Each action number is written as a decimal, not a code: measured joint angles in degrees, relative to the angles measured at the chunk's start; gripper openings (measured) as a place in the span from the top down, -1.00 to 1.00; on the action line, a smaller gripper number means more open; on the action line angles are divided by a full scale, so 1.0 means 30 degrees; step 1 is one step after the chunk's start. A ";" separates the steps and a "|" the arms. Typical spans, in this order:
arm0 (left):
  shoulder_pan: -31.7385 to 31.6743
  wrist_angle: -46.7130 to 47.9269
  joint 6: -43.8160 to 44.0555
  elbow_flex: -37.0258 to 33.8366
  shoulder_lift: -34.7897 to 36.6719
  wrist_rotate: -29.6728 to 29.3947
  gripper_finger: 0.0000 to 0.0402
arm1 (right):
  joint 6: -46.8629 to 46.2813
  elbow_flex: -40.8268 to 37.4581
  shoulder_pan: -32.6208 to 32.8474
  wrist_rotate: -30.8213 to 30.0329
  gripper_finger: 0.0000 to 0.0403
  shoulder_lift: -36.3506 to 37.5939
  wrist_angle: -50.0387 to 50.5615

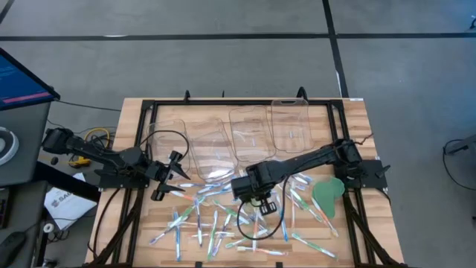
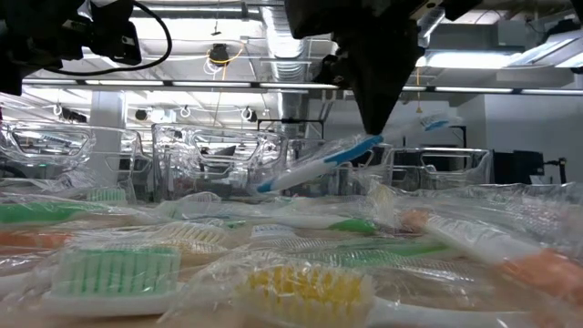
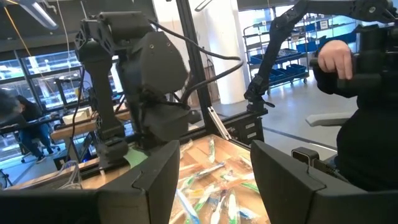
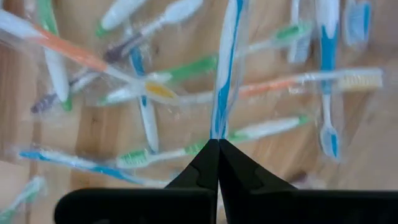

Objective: Pick & Place Toothbrushes
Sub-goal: Put the blue toothbrush into the right transparent bin, then put the green toothbrush into the middle left transparent bin

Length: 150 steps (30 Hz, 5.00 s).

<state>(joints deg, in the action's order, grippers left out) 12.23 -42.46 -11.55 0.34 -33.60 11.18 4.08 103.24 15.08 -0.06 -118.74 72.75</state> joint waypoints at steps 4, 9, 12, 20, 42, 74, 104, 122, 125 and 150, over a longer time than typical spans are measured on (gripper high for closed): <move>0.0007 0.0036 0.0007 0.0000 -0.0003 0.0000 0.05 | -0.2152 0.0423 -0.0069 -0.1548 1.00 0.0314 0.3436; 0.0000 0.0095 0.0015 0.0000 -0.0083 0.0000 0.05 | -0.3884 0.0473 -0.0033 -0.2310 1.00 0.1870 0.4777; 0.0006 0.0164 0.0015 0.0000 -0.0190 0.0000 0.05 | -0.5503 0.0467 0.0114 -0.3657 1.00 0.3274 0.5660; 0.0002 0.0092 0.0015 0.0006 -0.0324 -0.0007 0.05 | -1.1885 0.0467 0.0146 -0.6002 1.00 0.7474 0.5766; 0.0005 0.0012 0.0481 0.0000 -0.0324 -0.0131 0.05 | -0.9990 -0.8537 -1.0557 -0.4798 1.00 1.5074 0.0769; 0.0007 -0.0007 0.2506 0.0002 -0.0320 -0.0142 0.05 | -0.5355 -0.9425 -1.5107 -0.1898 0.22 0.8393 -0.0724; 0.0007 0.0366 0.3519 0.0000 -0.0367 -0.0211 0.05 | -2.0345 -0.8082 0.4171 -0.4060 0.41 1.0786 0.2329; 0.0007 0.0364 0.3391 0.0004 -0.0359 -0.0204 0.05 | -1.8621 -0.8509 0.2092 -0.2600 0.20 0.4918 0.1875; 0.0007 0.0364 0.3388 0.0000 -0.0353 -0.0204 0.05 | -1.7932 -0.8509 0.1801 -0.2074 0.20 0.4779 0.1386; 0.0007 0.0525 0.3445 0.0004 -0.0360 -0.0130 0.05 | -1.8110 -1.1409 0.2946 -0.0350 -0.15 0.4838 -0.1278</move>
<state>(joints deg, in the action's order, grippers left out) 12.25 -40.88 -1.22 0.35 -34.68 10.79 -50.25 69.01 23.92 -1.12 -104.22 68.91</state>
